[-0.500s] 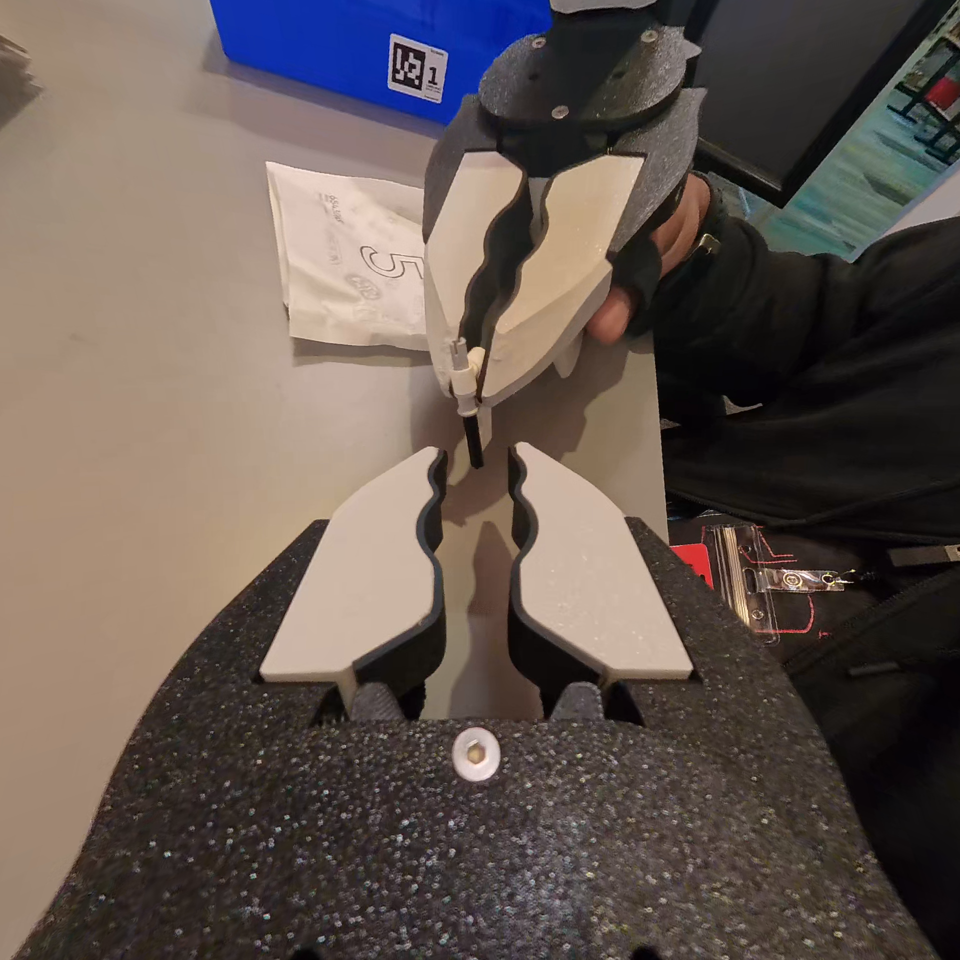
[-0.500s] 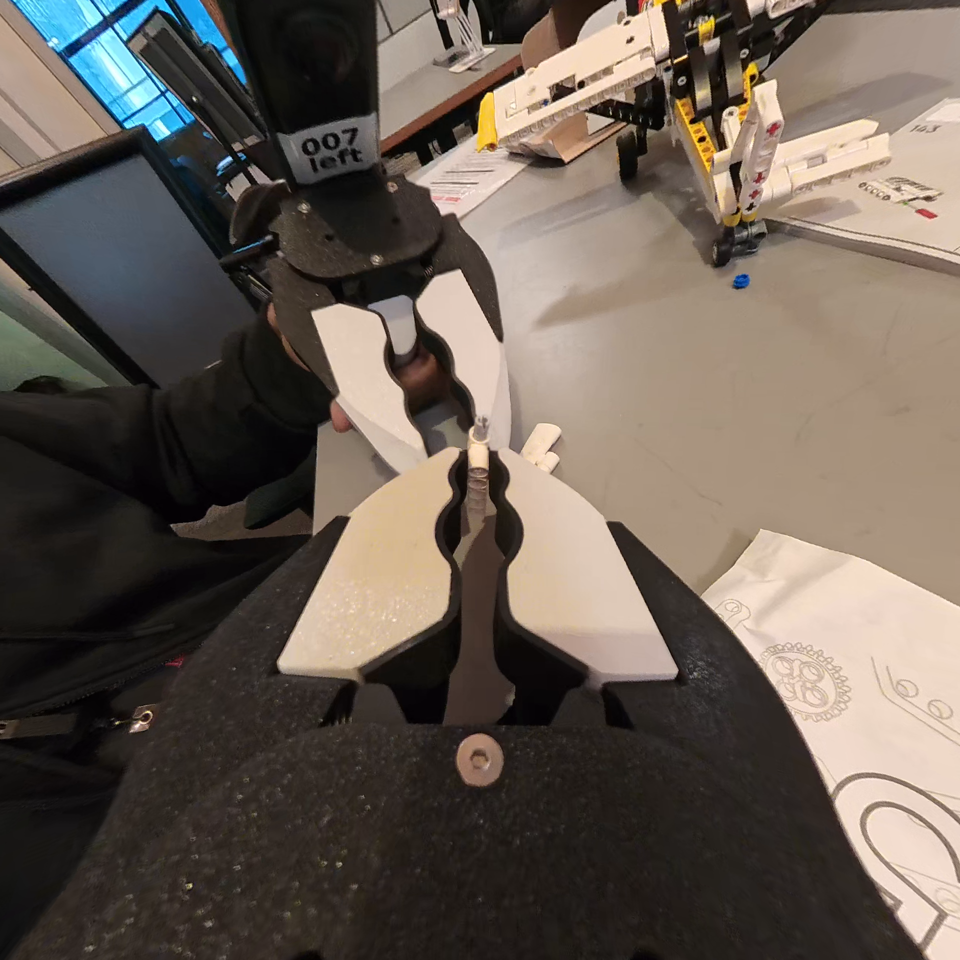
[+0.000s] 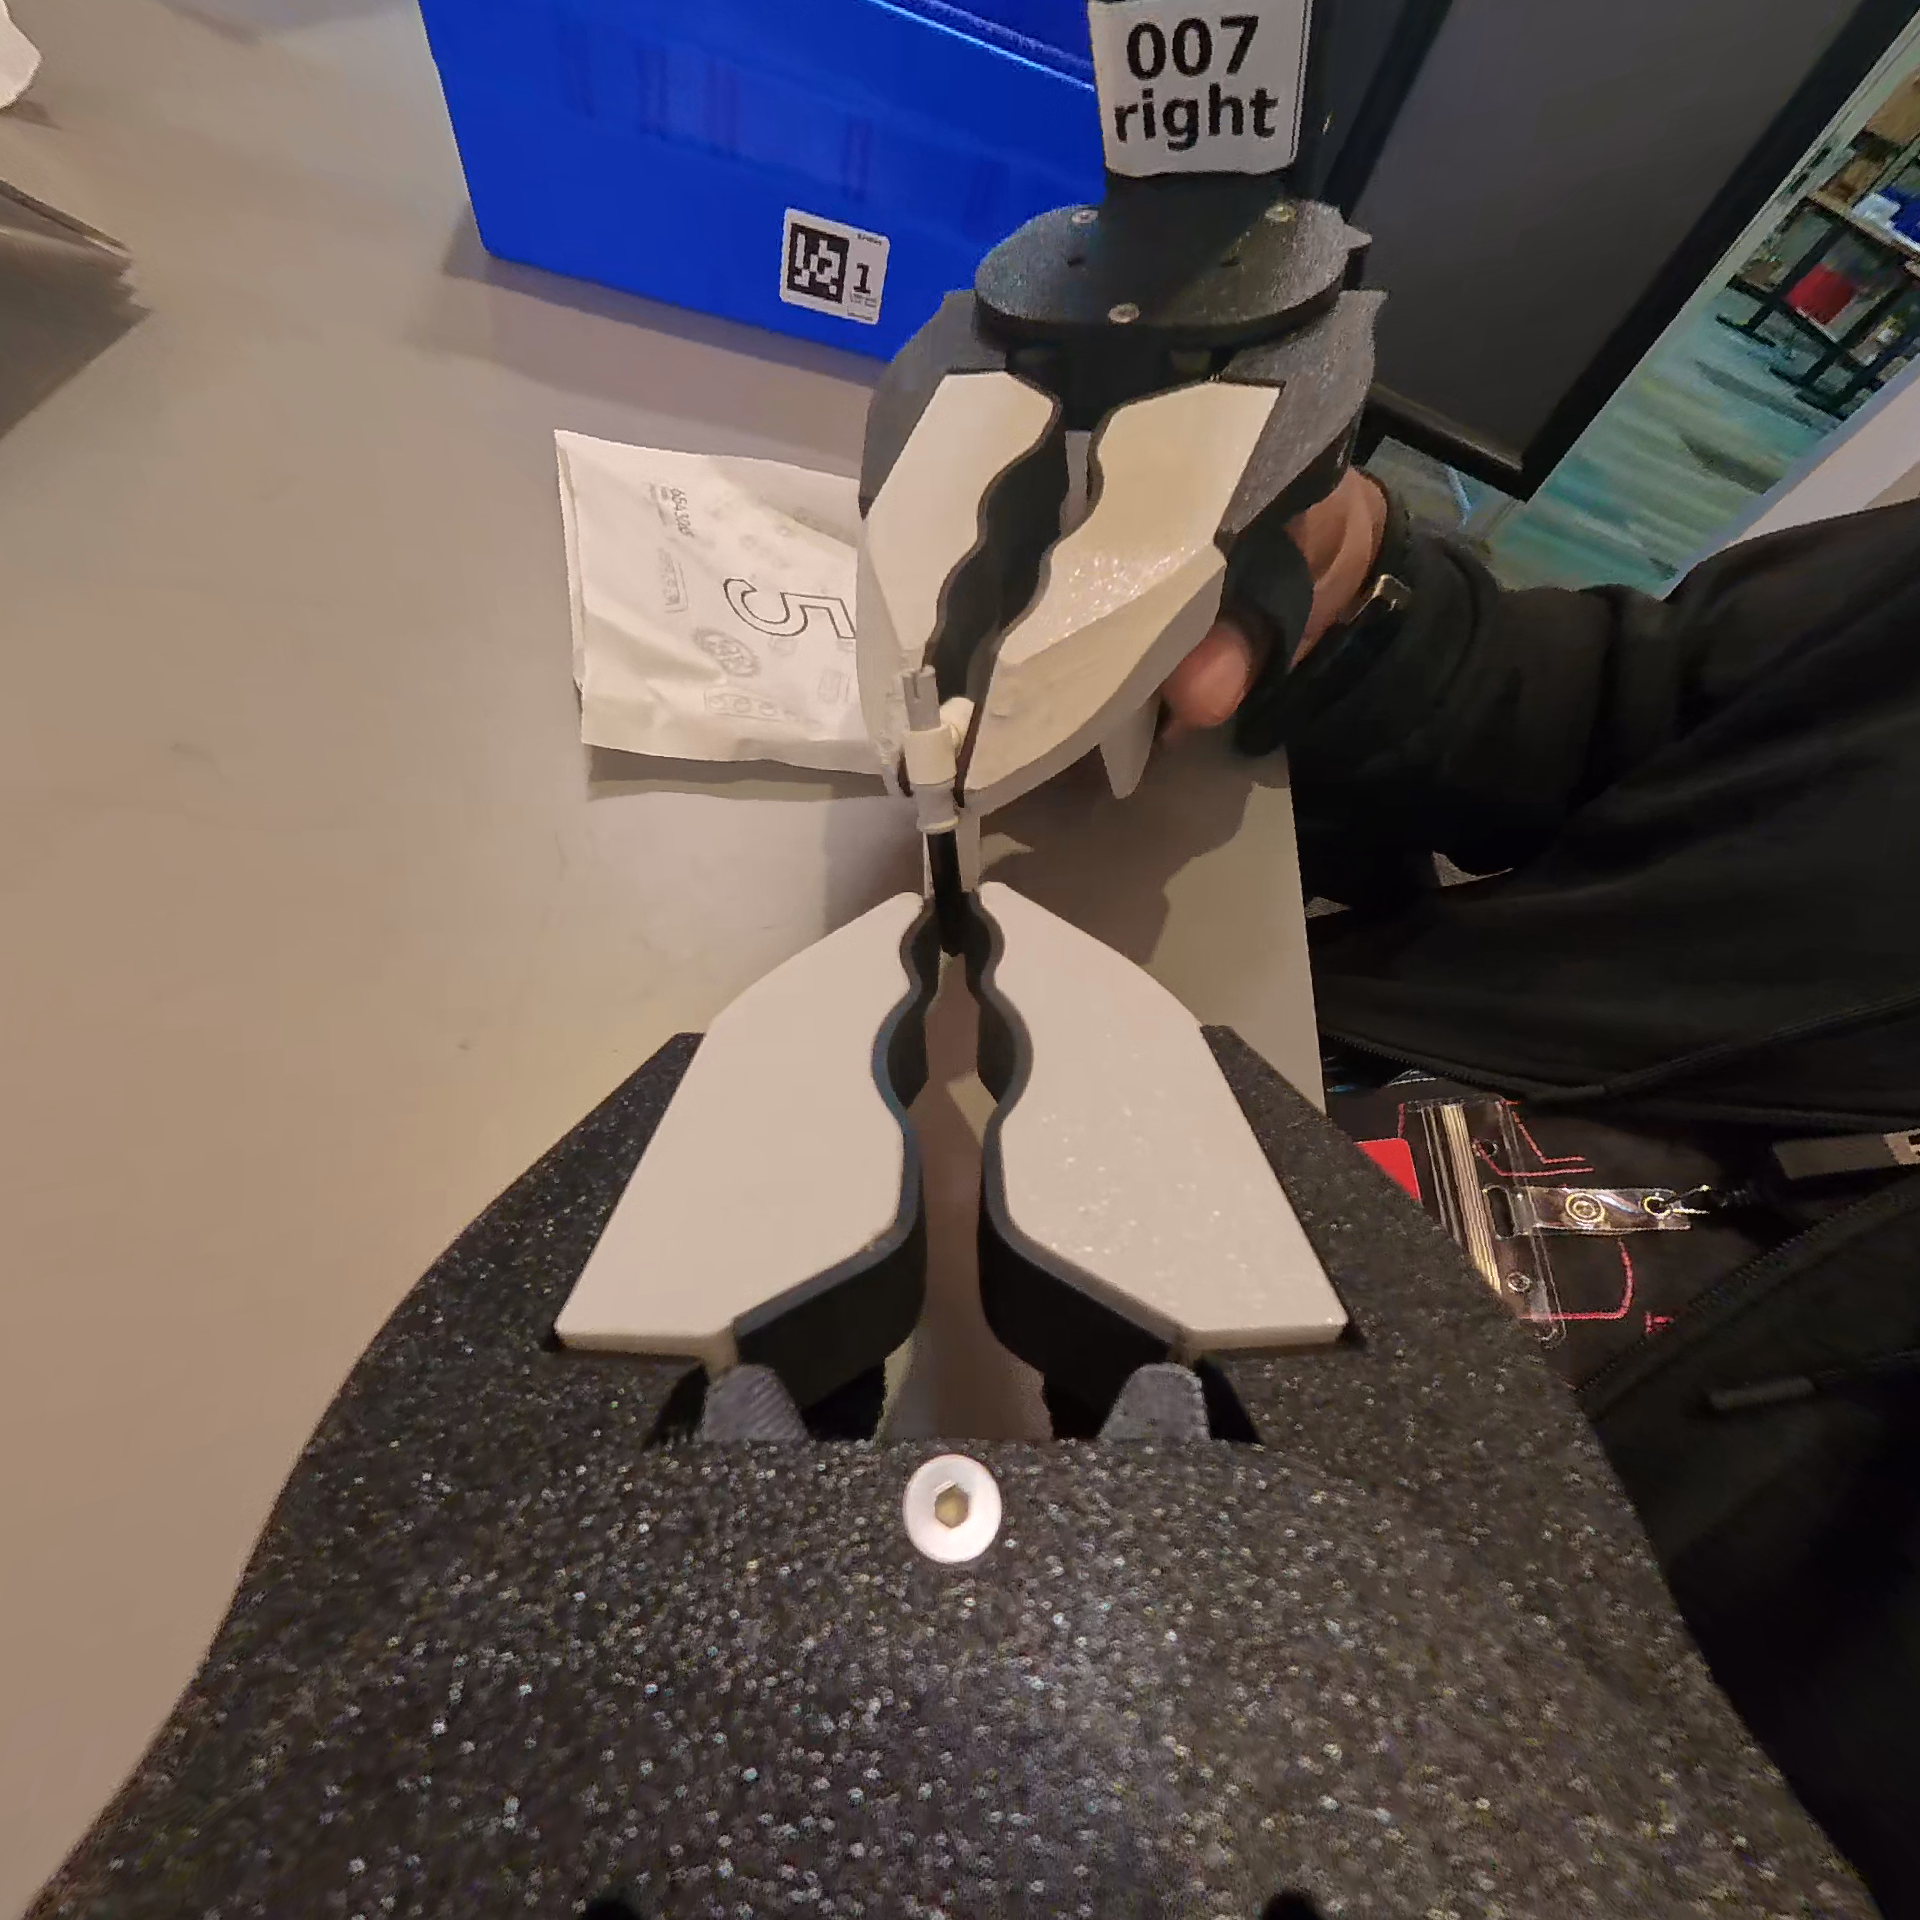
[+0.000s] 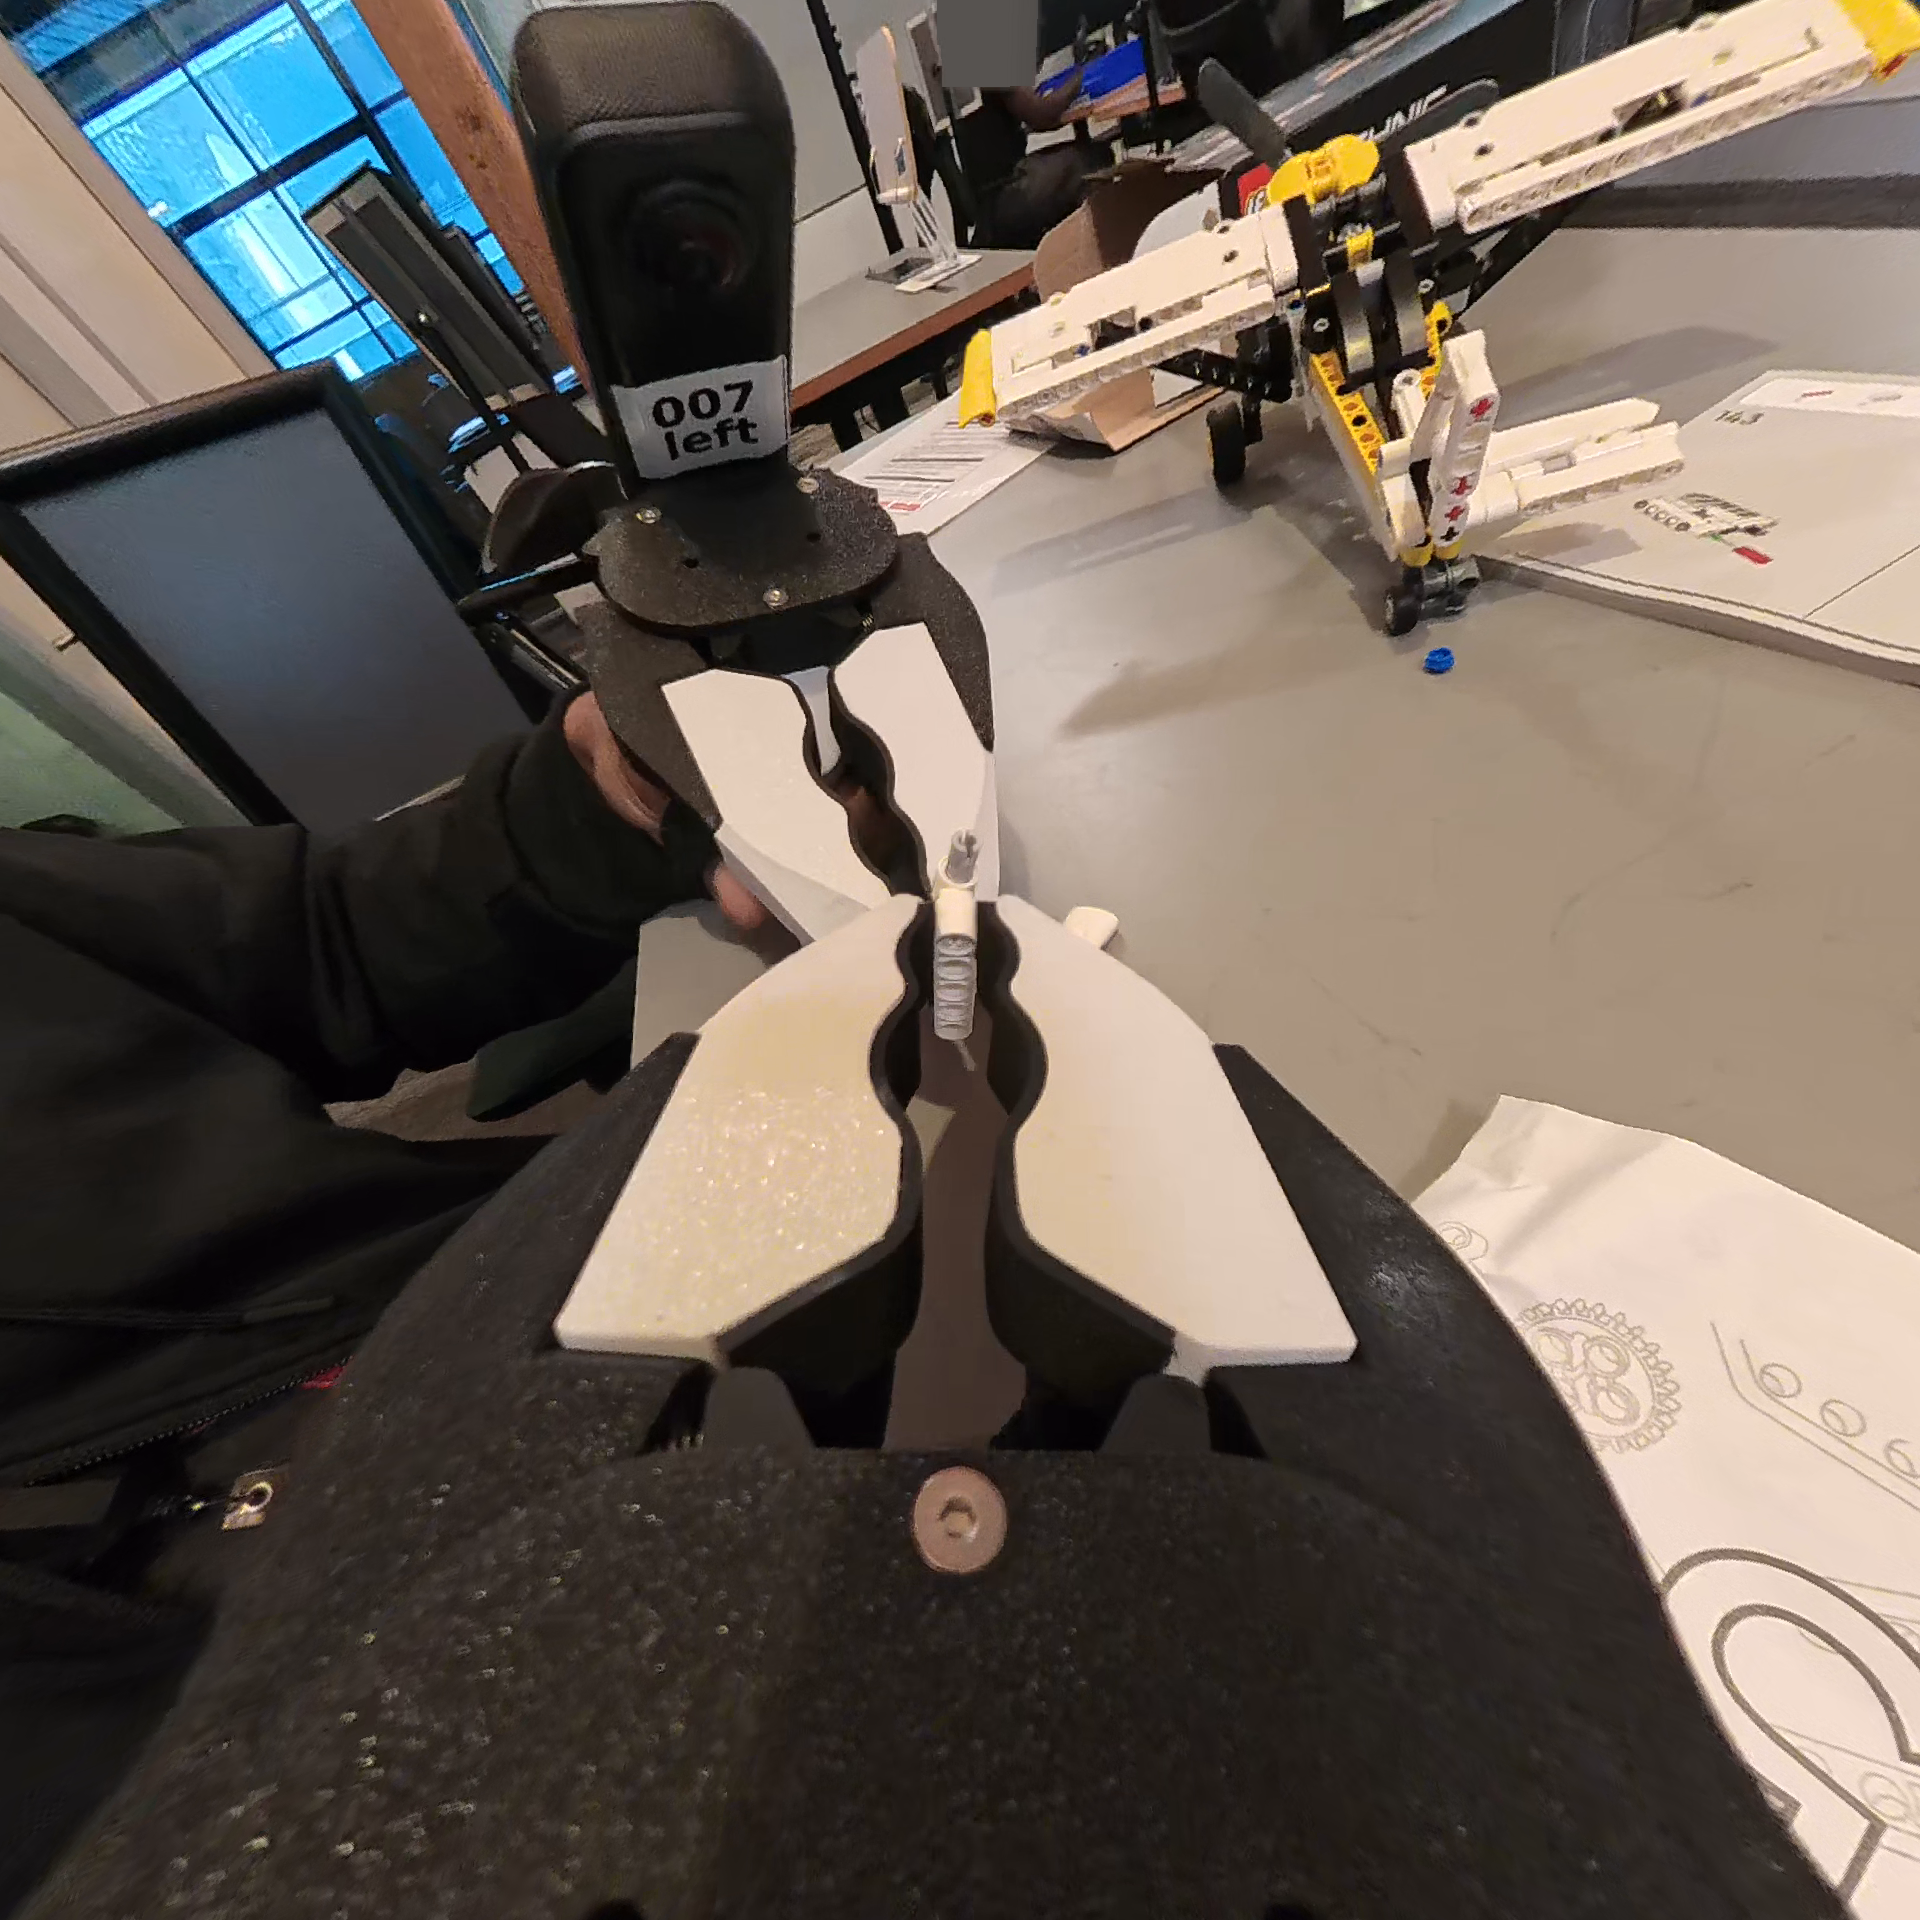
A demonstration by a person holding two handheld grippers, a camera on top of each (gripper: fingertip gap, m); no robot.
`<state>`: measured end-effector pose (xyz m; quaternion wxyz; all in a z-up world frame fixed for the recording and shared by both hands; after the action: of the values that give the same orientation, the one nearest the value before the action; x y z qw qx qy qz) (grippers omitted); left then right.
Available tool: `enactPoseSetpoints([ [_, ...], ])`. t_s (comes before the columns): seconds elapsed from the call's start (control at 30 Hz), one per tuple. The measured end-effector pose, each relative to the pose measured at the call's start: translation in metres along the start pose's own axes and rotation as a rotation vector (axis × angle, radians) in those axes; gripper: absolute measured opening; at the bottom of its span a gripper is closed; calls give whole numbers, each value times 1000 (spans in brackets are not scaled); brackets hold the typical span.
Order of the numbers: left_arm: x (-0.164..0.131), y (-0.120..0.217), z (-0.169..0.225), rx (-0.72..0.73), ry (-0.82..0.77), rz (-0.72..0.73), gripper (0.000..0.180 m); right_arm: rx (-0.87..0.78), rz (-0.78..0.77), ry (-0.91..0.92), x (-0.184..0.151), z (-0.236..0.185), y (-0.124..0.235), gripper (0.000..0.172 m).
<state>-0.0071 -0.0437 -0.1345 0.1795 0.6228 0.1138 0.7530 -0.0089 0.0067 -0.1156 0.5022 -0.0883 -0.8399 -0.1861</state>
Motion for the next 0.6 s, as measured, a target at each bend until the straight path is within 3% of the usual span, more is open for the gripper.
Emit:
enactPoseSetpoints([
  [0.2, -1, 3, -2, 14, 14, 14, 5, -46, 34, 0, 3, 1, -1, 8],
  [0.33, -12, -4, 2, 53, -57, -89, 5, -67, 234, -157, 21, 19, 24, 8],
  [0.6, -7, 0, -8, 104, 5, -45, 5, -65, 75, -31, 5, 5, 9, 7],
])
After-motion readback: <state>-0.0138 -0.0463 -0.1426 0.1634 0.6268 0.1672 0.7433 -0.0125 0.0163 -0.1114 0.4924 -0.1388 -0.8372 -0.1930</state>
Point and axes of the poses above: each gripper's, where its closed fingertips meet, y back along the fingers, x out of its top, z = x × y across the jaws, the point moved 3 cm from there along y, back along the fingers, and after that the axes turned 5 degrees about -y, right-handed, at the moved point
